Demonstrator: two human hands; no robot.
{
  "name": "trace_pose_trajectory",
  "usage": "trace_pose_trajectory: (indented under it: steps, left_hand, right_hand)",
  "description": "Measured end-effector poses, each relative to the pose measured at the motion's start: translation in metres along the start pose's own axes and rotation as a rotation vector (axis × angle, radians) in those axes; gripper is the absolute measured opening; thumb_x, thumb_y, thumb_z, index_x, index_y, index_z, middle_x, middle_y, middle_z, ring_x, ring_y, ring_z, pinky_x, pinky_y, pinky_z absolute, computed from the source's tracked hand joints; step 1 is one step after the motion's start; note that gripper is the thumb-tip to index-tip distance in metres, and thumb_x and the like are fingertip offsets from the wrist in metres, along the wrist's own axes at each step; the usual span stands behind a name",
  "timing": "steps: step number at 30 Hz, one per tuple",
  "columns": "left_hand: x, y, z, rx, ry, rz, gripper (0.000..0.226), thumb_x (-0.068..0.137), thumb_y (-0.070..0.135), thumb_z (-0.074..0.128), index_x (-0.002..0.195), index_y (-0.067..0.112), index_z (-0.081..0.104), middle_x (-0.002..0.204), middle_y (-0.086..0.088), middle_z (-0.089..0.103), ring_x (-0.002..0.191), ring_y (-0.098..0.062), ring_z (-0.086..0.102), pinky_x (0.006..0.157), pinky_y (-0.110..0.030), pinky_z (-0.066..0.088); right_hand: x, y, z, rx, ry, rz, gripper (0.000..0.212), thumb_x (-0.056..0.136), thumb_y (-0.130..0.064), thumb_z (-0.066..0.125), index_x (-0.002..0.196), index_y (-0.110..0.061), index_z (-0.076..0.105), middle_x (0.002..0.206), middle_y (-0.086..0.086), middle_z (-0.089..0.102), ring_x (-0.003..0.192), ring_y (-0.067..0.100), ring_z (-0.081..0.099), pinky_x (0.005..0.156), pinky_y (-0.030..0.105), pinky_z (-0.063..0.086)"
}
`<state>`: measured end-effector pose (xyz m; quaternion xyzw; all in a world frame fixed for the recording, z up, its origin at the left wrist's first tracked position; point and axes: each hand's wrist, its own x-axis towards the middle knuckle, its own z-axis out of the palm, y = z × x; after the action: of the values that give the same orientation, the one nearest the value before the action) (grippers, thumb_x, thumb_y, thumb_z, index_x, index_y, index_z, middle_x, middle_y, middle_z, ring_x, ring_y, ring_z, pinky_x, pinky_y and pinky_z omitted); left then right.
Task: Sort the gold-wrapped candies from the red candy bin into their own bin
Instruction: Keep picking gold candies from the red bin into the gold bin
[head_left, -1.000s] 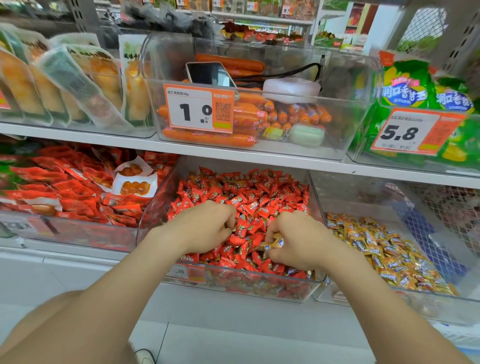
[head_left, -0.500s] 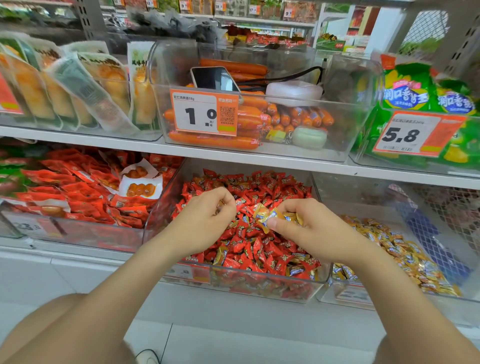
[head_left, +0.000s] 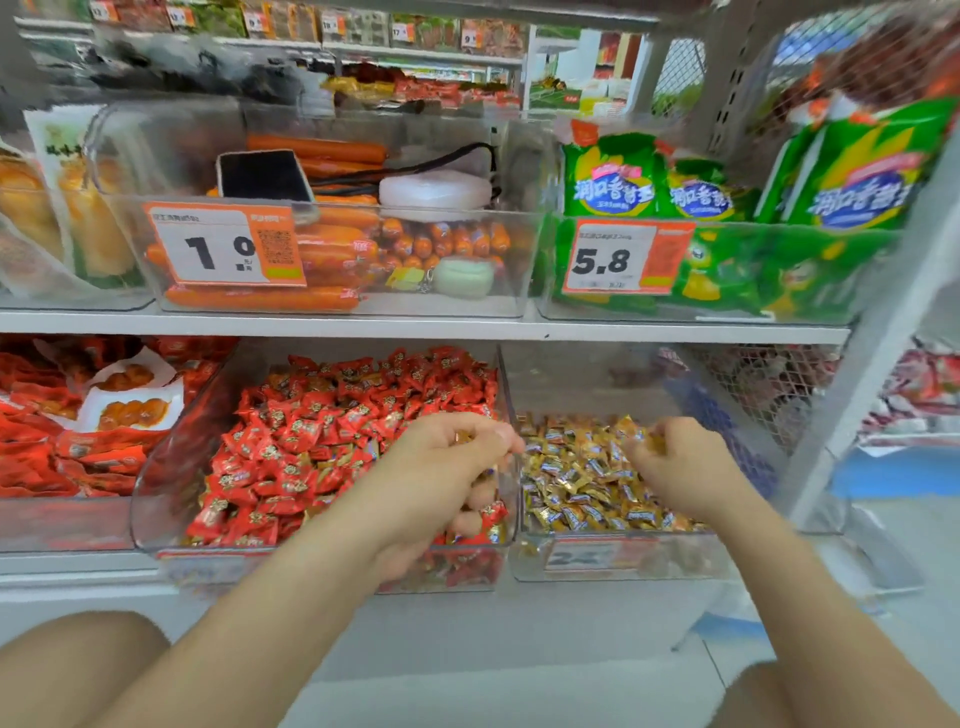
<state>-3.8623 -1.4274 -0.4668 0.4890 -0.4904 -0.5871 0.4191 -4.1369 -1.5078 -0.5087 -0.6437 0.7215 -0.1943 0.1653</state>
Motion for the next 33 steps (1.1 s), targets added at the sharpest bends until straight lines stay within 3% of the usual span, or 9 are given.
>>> trace_pose_trajectory:
  steps: [3, 7, 10, 12, 16, 21, 25, 28, 33]
  left_hand:
    - [0.029, -0.001, 0.05, 0.118, -0.049, -0.083, 0.014, 0.103, 0.02, 0.06, 0.094, 0.014, 0.069, 0.074, -0.001, 0.04, 0.056, -0.017, 0.03, 0.046, -0.021, 0.023]
    - [0.071, -0.003, 0.103, 0.413, -0.022, -0.045, 0.006, 0.095, 0.02, 0.053, 0.094, 0.02, 0.058, 0.087, -0.008, 0.05, 0.072, -0.024, 0.045, 0.066, -0.032, 0.036]
    - [0.1, -0.012, 0.118, 0.612, -0.074, -0.039, 0.04, 0.09, 0.032, 0.048, 0.128, 0.026, 0.057, 0.134, -0.01, 0.058, 0.112, -0.03, 0.063, 0.089, -0.03, 0.048]
    - [0.108, -0.017, 0.119, 0.872, -0.149, 0.014, 0.049, 0.1, 0.026, 0.045, 0.149, 0.022, 0.05, 0.149, -0.012, 0.05, 0.121, -0.03, 0.061, 0.083, -0.026, 0.046]
    - [0.083, -0.021, 0.093, 1.177, -0.082, 0.445, 0.031, 0.101, 0.021, 0.048, 0.123, 0.024, 0.07, 0.123, -0.003, 0.066, 0.117, -0.026, 0.059, 0.099, -0.035, 0.045]
    - [0.018, -0.031, 0.01, 1.294, 0.109, 0.793, 0.008, 0.096, 0.029, 0.054, 0.096, 0.027, 0.061, 0.091, 0.01, 0.054, 0.087, -0.017, 0.05, 0.078, -0.039, 0.045]
    - [-0.014, -0.037, -0.073, 1.176, 0.418, 0.557, 0.009, 0.089, 0.04, 0.059, 0.088, 0.032, 0.055, 0.088, 0.013, 0.049, 0.088, -0.016, 0.05, 0.08, -0.043, 0.047]
    - [-0.027, -0.036, -0.108, 1.229, 0.645, 0.198, 0.036, 0.081, 0.063, 0.06, 0.096, 0.032, 0.051, 0.098, 0.008, 0.05, 0.097, -0.025, 0.048, 0.085, -0.046, 0.047]
    - [-0.034, -0.04, -0.131, 1.321, 0.421, -0.405, 0.111, 0.066, 0.094, 0.054, 0.148, 0.024, 0.029, 0.151, -0.014, 0.032, 0.137, -0.044, 0.034, 0.107, -0.054, 0.042]
  right_hand:
    - [0.003, 0.017, -0.002, 0.126, -0.07, -0.022, 0.008, 0.099, -0.032, 0.064, 0.098, -0.025, 0.066, 0.066, -0.004, 0.073, 0.059, 0.017, 0.068, 0.06, 0.034, 0.054]
    - [0.001, 0.035, -0.016, 0.34, -0.09, -0.098, 0.025, 0.105, -0.02, 0.058, 0.123, -0.026, 0.074, 0.1, -0.013, 0.074, 0.076, -0.002, 0.067, 0.07, 0.022, 0.053]
    - [-0.004, 0.045, -0.023, 0.424, -0.03, -0.058, 0.029, 0.103, -0.013, 0.055, 0.113, -0.029, 0.077, 0.097, -0.002, 0.076, 0.078, 0.01, 0.068, 0.071, 0.022, 0.045]
    - [-0.006, 0.048, -0.025, 0.383, 0.051, -0.04, 0.028, 0.1, -0.012, 0.058, 0.105, -0.031, 0.077, 0.101, -0.003, 0.078, 0.086, 0.015, 0.07, 0.078, 0.032, 0.052]
    - [-0.019, 0.024, -0.027, 0.351, 0.071, -0.103, 0.022, 0.098, -0.018, 0.062, 0.101, -0.035, 0.077, 0.083, -0.01, 0.077, 0.078, 0.011, 0.073, 0.077, 0.034, 0.058]
    - [-0.051, -0.05, -0.009, 0.261, -0.054, -0.376, 0.021, 0.097, -0.018, 0.063, 0.101, -0.034, 0.076, 0.076, -0.011, 0.075, 0.065, 0.007, 0.067, 0.068, 0.018, 0.05]
    - [-0.075, -0.114, 0.023, 0.163, -0.197, -0.629, 0.027, 0.095, -0.012, 0.063, 0.106, -0.031, 0.077, 0.093, -0.022, 0.074, 0.082, 0.001, 0.068, 0.08, 0.014, 0.052]
    - [-0.076, -0.143, 0.049, -0.141, -0.173, -0.677, 0.027, 0.093, -0.011, 0.061, 0.112, -0.028, 0.07, 0.106, -0.005, 0.072, 0.093, 0.015, 0.067, 0.086, 0.036, 0.057]
    - [-0.083, -0.179, 0.059, -0.608, -0.259, -0.487, 0.022, 0.095, -0.01, 0.071, 0.105, -0.018, 0.054, 0.084, 0.003, 0.046, 0.106, 0.036, 0.068, 0.069, 0.038, 0.044]
